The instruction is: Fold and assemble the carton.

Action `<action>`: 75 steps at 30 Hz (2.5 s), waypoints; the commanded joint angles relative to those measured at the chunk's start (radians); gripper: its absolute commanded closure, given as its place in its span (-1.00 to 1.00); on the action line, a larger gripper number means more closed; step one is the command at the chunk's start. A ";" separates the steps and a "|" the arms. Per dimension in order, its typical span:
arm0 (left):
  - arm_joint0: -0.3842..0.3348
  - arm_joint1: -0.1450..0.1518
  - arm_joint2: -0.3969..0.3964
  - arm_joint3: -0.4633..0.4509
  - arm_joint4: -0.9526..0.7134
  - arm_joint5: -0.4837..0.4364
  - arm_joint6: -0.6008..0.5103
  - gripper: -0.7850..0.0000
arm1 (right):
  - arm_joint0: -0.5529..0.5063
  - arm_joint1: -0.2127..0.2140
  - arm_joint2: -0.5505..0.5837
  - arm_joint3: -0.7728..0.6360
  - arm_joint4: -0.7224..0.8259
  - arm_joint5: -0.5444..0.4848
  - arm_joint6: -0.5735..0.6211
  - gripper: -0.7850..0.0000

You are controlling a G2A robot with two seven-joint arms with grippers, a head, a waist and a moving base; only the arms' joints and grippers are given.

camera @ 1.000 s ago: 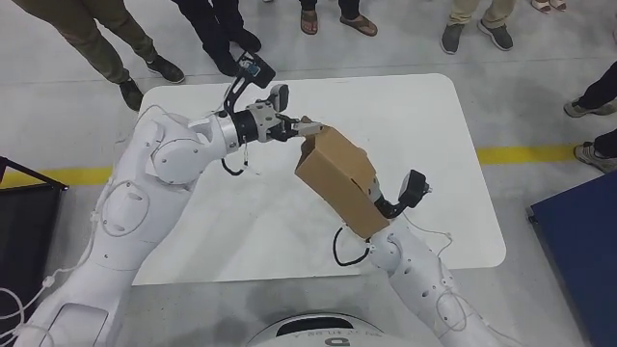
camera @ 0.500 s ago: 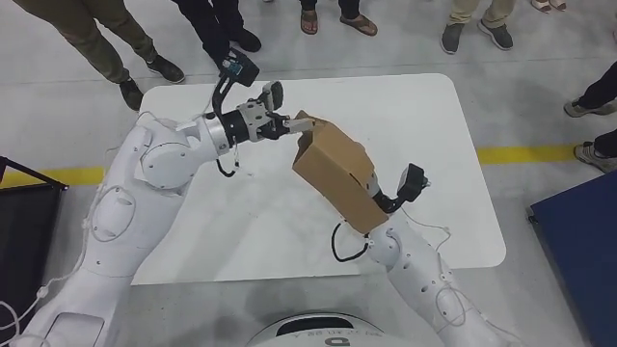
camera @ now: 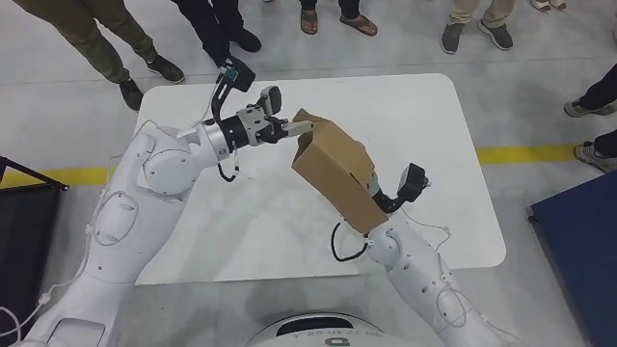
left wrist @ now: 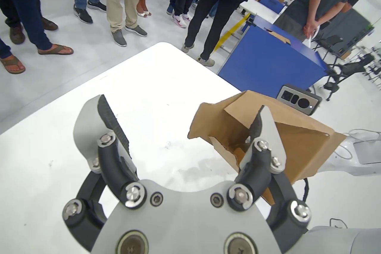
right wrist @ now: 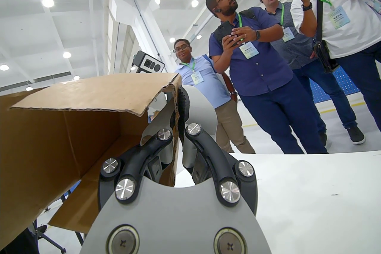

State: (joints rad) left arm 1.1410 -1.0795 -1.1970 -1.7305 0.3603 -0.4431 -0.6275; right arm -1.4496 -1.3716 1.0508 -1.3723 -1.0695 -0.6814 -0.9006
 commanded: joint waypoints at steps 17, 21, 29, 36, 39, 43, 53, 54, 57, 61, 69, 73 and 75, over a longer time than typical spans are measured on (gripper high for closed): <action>-0.013 0.012 -0.099 0.184 -1.042 0.160 -0.377 -1.00 | 0.011 0.004 0.026 0.043 -0.053 0.028 -0.005 1.00; 0.000 0.008 -0.083 0.201 -1.067 0.219 -0.343 -1.00 | 0.011 0.004 0.026 0.043 -0.053 0.028 -0.005 1.00; -0.029 0.000 -0.080 0.323 -1.391 0.567 -0.422 -1.00 | 0.039 0.023 0.032 0.061 -0.353 0.074 -0.109 1.00; -0.055 0.010 -0.051 0.400 -1.466 0.986 -0.499 -1.00 | 0.066 0.052 0.040 0.114 -0.661 0.179 -0.348 1.00; -0.070 0.012 -0.010 0.415 -1.447 1.082 -0.554 -1.00 | 0.067 0.061 0.045 0.104 -0.714 0.218 -0.356 1.00; -0.089 0.008 0.016 0.448 -1.527 1.075 -0.556 -1.00 | 0.065 0.066 0.052 0.091 -0.733 0.248 -0.343 1.00; -0.076 0.007 0.022 0.436 -1.531 1.078 -0.519 -1.00 | 0.065 0.066 0.052 0.091 -0.733 0.248 -0.343 1.00; -0.075 0.007 0.023 0.436 -1.534 1.086 -0.515 -1.00 | 0.065 0.066 0.052 0.091 -0.733 0.248 -0.343 1.00; -0.080 0.008 0.034 0.434 -1.537 1.133 -0.503 -1.00 | 0.070 0.070 0.041 0.056 -0.801 0.283 -0.310 1.00; -0.093 0.007 0.054 0.442 -1.551 1.148 -0.488 -1.00 | 0.076 0.081 0.040 0.035 -0.854 0.292 -0.351 1.00; -0.122 0.006 0.128 0.452 -1.576 1.151 -0.485 -1.00 | 0.068 0.096 0.047 0.014 -0.875 0.319 -0.353 1.00; -0.135 0.010 0.158 0.453 -1.578 1.148 -0.488 -1.00 | 0.071 0.101 0.044 0.019 -0.883 0.331 -0.339 1.00; -0.140 0.013 0.169 0.457 -1.582 1.145 -0.491 -1.00 | 0.072 0.103 0.043 0.024 -0.873 0.332 -0.347 1.00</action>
State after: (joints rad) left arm 1.0026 -1.0675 -1.0324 -1.2756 -1.2197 0.7031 -1.1170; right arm -1.3785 -1.2693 1.0945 -1.3505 -1.9463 -0.3492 -1.2438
